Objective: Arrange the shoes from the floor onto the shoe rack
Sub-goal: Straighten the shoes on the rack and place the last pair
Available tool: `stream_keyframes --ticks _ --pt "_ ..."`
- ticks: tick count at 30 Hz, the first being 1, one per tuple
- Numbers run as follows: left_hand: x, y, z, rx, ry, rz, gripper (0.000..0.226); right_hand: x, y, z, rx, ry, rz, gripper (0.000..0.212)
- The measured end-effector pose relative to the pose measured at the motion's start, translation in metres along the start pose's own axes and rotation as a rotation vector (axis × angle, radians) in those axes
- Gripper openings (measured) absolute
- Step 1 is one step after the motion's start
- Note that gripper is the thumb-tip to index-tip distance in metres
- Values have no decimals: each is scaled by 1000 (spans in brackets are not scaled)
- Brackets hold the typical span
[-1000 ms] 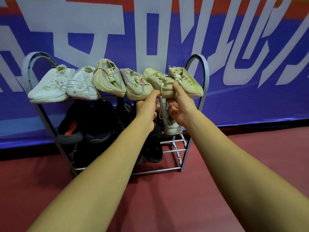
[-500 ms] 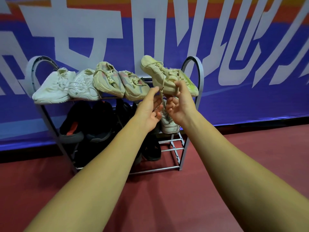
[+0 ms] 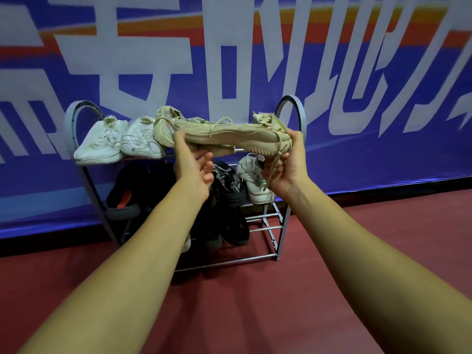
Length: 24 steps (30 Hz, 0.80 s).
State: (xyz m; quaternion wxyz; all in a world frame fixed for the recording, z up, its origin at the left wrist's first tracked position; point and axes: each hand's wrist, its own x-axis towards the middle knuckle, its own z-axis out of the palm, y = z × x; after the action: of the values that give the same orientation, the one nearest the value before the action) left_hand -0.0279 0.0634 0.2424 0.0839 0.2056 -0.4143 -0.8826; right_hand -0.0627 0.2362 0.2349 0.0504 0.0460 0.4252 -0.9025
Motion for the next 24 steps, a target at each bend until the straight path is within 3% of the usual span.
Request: stream_keyframes --ticks 7,14,24 --pt "6 23 -28 7 -11 29 71 -10 -7 -3 -62 -94 6 38" --pt "6 32 -28 69 -30 15 33 -23 -12 -2 11 -137 44 42" --pt "10 21 -24 -86 -30 83 33 0 -3 -2 15 -116 -53 57"
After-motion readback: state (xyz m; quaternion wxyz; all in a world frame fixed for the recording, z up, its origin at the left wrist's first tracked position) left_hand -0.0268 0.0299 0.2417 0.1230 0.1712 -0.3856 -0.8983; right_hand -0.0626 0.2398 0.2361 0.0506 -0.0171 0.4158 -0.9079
